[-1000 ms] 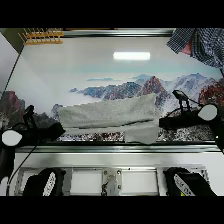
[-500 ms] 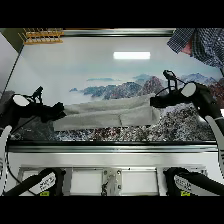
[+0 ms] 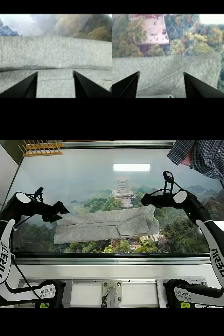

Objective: Fold the clothes and pants, and hang the long-sleeved shirts on hangers.

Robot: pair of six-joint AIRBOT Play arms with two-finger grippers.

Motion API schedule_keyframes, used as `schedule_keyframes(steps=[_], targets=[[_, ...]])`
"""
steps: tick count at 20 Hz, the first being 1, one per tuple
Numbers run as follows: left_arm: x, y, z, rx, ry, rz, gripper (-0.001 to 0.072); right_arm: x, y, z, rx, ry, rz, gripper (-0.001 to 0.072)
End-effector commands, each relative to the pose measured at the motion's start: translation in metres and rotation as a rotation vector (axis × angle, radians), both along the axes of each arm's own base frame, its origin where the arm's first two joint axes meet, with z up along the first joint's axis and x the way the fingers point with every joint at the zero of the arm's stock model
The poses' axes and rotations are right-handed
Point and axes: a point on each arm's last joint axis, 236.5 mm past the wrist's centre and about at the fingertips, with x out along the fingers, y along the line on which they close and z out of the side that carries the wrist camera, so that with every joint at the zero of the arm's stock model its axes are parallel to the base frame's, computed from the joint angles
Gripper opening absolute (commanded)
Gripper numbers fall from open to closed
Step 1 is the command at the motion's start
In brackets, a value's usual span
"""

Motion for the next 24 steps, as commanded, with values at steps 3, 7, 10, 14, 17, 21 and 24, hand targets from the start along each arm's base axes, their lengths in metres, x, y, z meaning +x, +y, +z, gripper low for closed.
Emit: schedule_keyframes(steps=[3,7,10,14,17,21,24], targets=[[-0.002,-0.003,0.045,0.021,-0.127,-0.021,0.0006,-0.031,-0.049,-0.009,-0.004,0.137,0.069,0.0589],[-0.033,-0.01,0.046,0.012,-0.122,-0.018,0.0006,-0.056,-0.102,-0.017,0.012,0.226,0.05,0.072],[-0.06,-0.016,0.034,0.004,-0.094,-0.012,0.0006,-0.075,-0.128,-0.025,0.022,0.267,0.054,0.072],[-0.081,-0.036,0.023,-0.083,-0.07,0.016,0.0006,-0.093,-0.146,-0.048,0.048,0.324,0.039,0.072],[-0.087,-0.059,0.021,-0.087,-0.072,-0.045,0.0006,-0.097,-0.15,-0.061,0.075,0.357,0.032,0.072],[-0.093,-0.099,0.023,-0.087,-0.091,-0.15,0.0006,-0.101,-0.14,-0.08,0.125,0.398,0.088,0.072],[-0.101,-0.118,0.023,-0.096,-0.078,-0.19,0.0006,-0.098,-0.13,-0.095,0.187,0.411,0.106,0.072]])
